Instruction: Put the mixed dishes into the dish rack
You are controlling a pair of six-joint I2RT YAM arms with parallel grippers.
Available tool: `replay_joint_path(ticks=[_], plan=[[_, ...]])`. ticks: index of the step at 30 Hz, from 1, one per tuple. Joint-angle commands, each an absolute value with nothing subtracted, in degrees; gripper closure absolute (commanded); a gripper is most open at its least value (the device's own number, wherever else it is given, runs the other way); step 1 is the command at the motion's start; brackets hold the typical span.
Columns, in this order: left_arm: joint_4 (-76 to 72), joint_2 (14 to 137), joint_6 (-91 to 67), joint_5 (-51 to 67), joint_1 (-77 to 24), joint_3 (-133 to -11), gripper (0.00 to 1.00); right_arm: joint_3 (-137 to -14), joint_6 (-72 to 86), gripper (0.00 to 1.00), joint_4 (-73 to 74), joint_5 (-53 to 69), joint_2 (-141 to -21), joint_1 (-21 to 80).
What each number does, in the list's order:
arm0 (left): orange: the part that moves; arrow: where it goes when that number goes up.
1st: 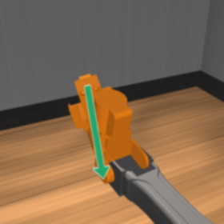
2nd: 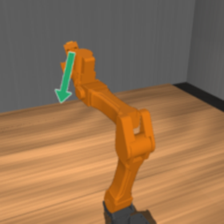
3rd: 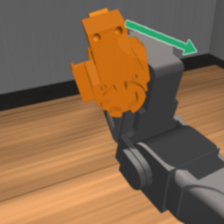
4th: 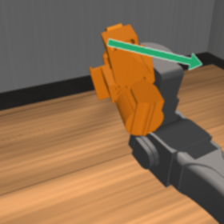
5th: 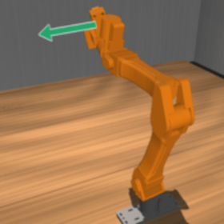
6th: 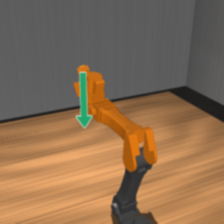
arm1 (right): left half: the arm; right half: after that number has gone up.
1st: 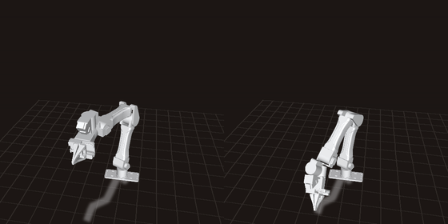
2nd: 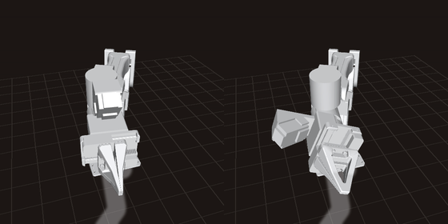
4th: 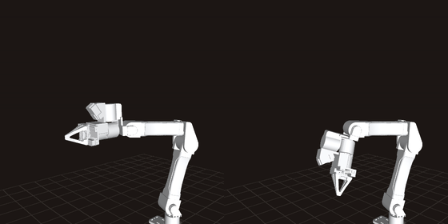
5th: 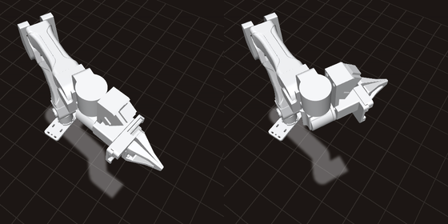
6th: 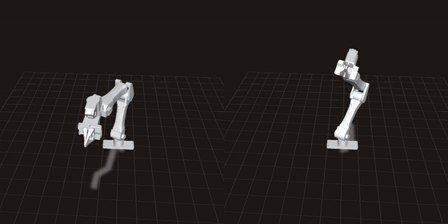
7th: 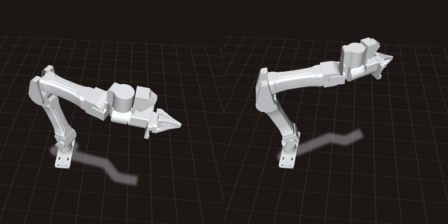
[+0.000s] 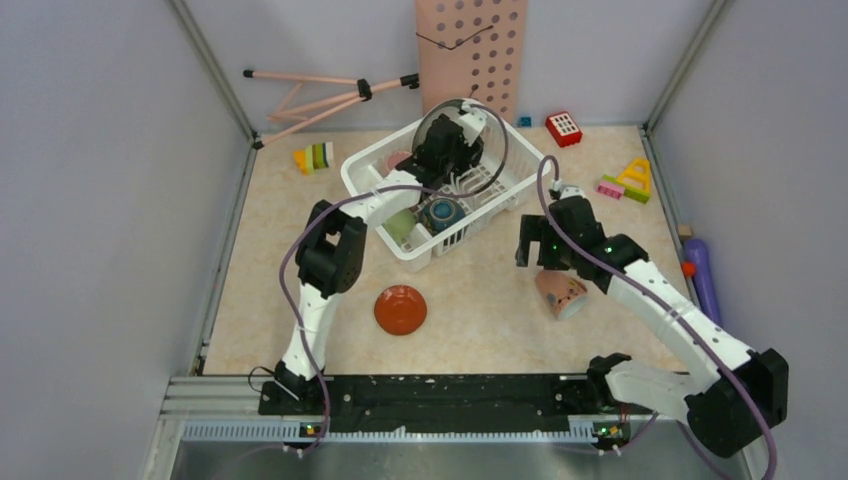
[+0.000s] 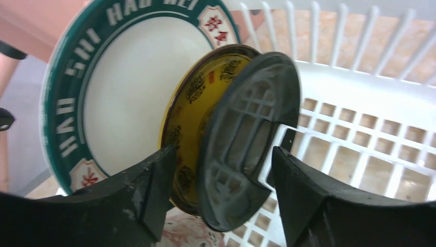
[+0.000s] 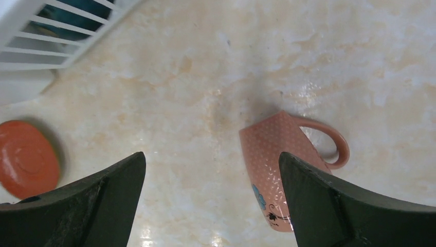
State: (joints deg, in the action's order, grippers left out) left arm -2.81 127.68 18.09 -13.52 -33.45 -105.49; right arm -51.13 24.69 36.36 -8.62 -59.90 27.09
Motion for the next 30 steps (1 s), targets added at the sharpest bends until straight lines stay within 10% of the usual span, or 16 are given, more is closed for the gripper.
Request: replay_joint_path(ticks=[1,30], plan=[[-1.13,126.47,14.44,-12.40,-33.19,-108.69,0.20,-53.70,27.41,0.01,43.14,-14.50,-64.49,26.54],[0.45,81.50,1.43,-4.98,-33.16,-83.16,0.09,-55.86,28.37,0.01,50.80,-25.75,-93.58,34.15]])
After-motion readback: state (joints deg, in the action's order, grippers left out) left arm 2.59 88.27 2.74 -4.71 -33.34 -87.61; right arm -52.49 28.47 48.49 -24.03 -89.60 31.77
